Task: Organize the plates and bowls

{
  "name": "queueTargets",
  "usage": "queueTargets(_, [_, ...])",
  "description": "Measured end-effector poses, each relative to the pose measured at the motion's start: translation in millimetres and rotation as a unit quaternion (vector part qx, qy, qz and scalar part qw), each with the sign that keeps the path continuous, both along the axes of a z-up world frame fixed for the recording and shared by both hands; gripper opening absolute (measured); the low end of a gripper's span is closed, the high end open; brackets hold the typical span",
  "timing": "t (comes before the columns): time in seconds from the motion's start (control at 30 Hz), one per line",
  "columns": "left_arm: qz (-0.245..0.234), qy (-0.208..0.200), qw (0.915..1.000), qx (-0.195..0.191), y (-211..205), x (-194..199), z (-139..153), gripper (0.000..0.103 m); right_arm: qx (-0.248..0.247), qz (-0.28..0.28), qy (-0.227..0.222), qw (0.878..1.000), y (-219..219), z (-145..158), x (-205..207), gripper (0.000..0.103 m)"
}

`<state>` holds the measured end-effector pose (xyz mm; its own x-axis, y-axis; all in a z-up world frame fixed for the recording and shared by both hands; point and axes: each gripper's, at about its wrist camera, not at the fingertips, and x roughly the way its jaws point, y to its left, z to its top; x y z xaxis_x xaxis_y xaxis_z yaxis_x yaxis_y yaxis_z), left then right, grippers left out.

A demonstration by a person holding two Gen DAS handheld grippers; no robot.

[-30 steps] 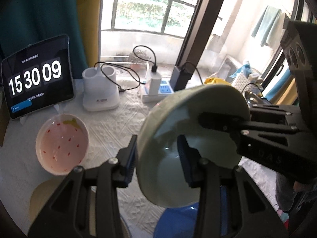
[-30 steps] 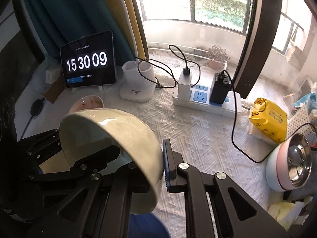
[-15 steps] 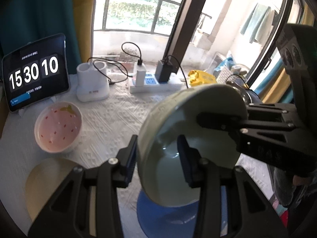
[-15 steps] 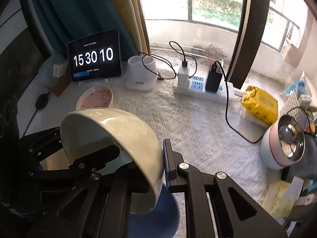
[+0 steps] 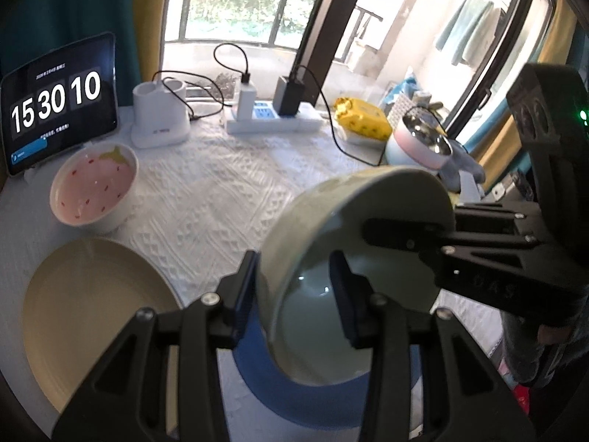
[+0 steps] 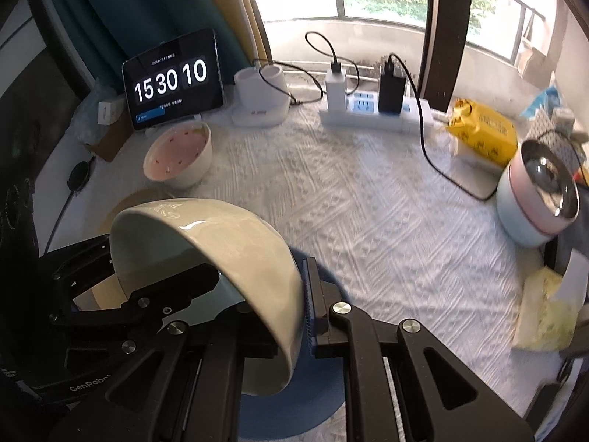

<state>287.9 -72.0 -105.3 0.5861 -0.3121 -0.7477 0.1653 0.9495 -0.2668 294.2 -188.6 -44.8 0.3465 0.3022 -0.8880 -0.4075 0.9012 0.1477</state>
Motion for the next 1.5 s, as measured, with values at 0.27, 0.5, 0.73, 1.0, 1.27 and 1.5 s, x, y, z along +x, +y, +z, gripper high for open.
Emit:
queueTargets(0.27, [-0.007,-0.004,0.9994,0.032,-9,-16,-10,0.04,0.003,-0.004,0.032,0.999,-6,-22,-15,0.012])
queueTargets(0.5, [-0.012,-0.002,0.998,0.062,-15,-23,-21,0.04,0.005,-0.004,0.057,0.998,-6,-42,-23,0.012])
queueTargets(0.73, [-0.022,0.008,0.9966,0.079,-22,-24,-33,0.04,-0.006,-0.007,0.065,0.998,-7,-53,-26,0.012])
queueTargets(1.0, [-0.029,0.003,0.9952,0.094,-28,-24,-37,0.04,-0.038,-0.01,0.048,0.998,-2,-56,-25,0.016])
queueTargets(1.27, [-0.016,-0.002,0.9956,0.093,-20,-21,-34,0.042,-0.031,-0.017,0.038,0.999,-4,-51,-22,0.02])
queueTargets(1.5, [-0.01,-0.012,0.9964,0.084,-15,-22,-28,0.042,-0.033,-0.022,0.035,0.999,-6,-49,-22,0.02])
